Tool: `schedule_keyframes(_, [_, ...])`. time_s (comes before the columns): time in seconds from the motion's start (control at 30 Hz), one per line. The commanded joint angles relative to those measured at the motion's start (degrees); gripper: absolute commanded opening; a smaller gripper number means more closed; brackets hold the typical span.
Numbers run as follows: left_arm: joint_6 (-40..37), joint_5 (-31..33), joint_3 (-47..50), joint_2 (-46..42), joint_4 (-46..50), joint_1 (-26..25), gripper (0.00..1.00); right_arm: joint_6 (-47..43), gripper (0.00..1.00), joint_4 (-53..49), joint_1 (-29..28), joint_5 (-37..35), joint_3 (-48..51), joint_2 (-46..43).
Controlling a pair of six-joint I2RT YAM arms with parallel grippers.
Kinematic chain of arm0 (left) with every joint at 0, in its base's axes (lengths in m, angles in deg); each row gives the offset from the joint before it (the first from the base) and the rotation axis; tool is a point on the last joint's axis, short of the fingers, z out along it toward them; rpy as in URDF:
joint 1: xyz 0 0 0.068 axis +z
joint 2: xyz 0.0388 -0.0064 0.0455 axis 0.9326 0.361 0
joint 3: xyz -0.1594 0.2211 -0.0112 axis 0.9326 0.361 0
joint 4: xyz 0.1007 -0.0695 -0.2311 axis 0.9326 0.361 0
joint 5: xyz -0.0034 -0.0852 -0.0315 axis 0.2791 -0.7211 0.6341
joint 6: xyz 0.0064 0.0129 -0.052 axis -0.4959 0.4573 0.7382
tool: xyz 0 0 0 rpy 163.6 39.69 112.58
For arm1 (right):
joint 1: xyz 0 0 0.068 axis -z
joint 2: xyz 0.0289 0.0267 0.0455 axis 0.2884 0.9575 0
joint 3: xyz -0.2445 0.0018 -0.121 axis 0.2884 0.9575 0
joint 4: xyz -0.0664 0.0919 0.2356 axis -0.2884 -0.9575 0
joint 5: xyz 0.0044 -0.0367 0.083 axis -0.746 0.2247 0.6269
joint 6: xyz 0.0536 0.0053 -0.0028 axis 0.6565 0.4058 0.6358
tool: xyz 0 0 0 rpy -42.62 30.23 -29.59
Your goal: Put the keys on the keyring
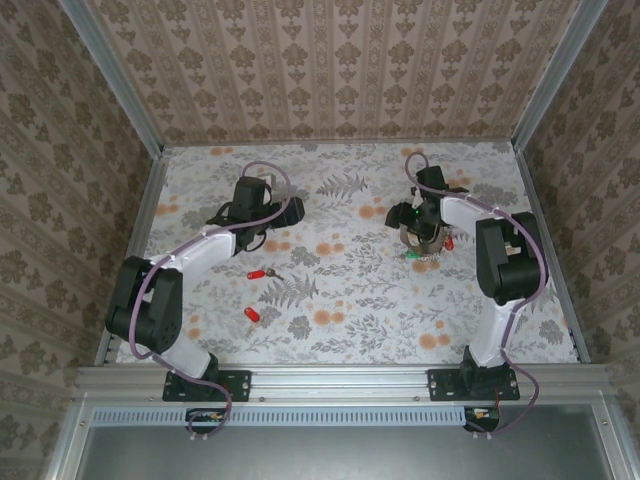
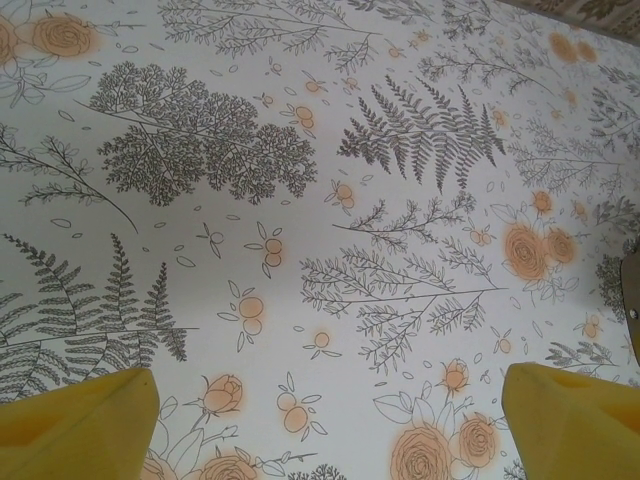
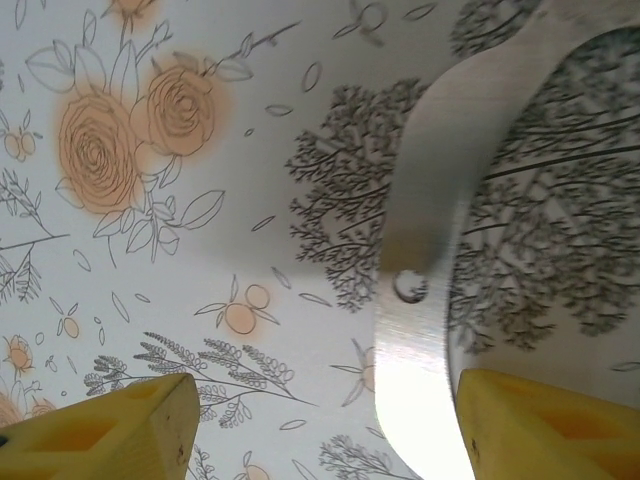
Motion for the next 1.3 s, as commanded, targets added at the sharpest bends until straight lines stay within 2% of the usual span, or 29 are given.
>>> schedule_keyframes(0.0, [-1.9,1.4,-2.1,0.2,2.8,-0.4,0.9,-0.2,0.7,-2.2,-1.4,0.7,-1.5,1.9])
schedule_keyframes(0.23, [-1.3,2.3,-1.5,-0.1,2.8,-0.4,0.9,3.5,0.7,2.4,-6.3,6.6,0.0,2.6])
schedule_keyframes(0.53, [-0.5,-2.0,-3.6,3.3,2.1,-0.6,0.81,7.8,0.69,8.5,-12.3,13.3,-0.4,0.8])
schedule_keyframes(0.63, [-0.5,-4.9,-5.3,5.3,2.1,-1.3,0.77,5.6,0.66,6.7,-10.8,9.2,0.0,-3.2])
schedule_keyframes(0.8, [-1.1,-8.7,-9.8,10.1,3.0,-4.7,0.67,2.7,0.62,5.8,-2.0,4.6,3.0,-7.6])
schedule_keyframes(0.9, [-0.3,-11.7,-13.6,14.2,2.9,-6.8,0.62,-0.1,0.6,4.2,2.8,5.8,1.5,-5.8])
schedule_keyframes(1.0, [-0.7,-13.2,-18.6,18.5,5.5,-9.2,0.57,-3.4,0.6,0.3,5.1,6.8,-2.3,-2.3])
schedule_keyframes(1.27, [0.1,-16.4,-25.5,25.7,7.6,-13.5,0.53,-6.0,0.56,-2.3,5.9,8.9,-6.7,4.2])
